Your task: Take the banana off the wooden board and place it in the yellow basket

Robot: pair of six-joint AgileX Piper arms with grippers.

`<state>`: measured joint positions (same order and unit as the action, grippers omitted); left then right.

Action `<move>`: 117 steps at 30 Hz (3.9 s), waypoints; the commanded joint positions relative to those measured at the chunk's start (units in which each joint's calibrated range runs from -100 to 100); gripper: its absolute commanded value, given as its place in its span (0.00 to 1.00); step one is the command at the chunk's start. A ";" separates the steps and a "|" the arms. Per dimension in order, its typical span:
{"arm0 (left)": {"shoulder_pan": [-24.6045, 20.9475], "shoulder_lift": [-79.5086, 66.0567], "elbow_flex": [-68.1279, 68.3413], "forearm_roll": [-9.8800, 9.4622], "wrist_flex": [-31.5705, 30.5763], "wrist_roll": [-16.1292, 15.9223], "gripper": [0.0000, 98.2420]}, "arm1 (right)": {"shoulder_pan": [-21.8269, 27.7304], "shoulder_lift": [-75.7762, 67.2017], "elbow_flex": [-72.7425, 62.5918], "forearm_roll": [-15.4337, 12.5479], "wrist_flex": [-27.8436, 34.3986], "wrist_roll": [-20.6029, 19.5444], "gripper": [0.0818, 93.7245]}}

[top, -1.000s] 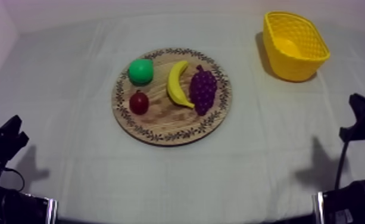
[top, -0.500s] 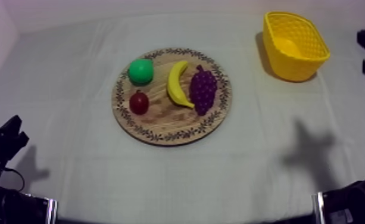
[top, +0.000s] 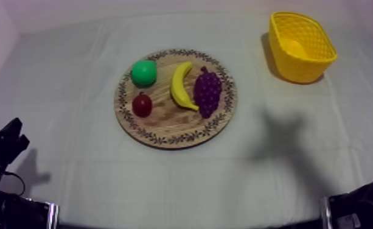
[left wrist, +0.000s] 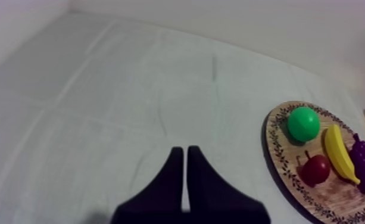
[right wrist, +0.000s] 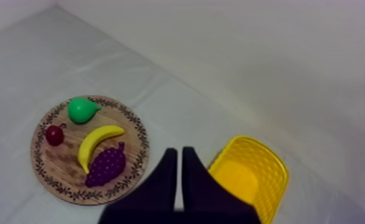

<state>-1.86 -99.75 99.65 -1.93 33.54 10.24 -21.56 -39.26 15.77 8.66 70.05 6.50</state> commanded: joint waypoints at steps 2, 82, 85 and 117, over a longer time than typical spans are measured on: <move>0.02 0.00 0.01 0.00 0.01 0.00 0.00 | -1.78 3.81 -5.59 1.26 3.63 -0.59 0.00; 0.02 0.00 0.01 0.00 0.01 0.00 0.00 | -16.02 52.95 -43.44 8.55 29.79 -28.72 0.59; 0.02 0.00 0.01 0.00 0.01 0.01 0.00 | -15.87 53.41 -43.12 8.49 29.76 -28.58 0.60; 0.02 0.00 0.01 0.00 0.01 0.00 0.00 | -10.96 67.05 -39.66 2.82 18.52 -24.86 0.58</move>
<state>-1.86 -99.75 99.65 -1.93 33.55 10.23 -32.61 26.89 -24.02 11.80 89.26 -18.43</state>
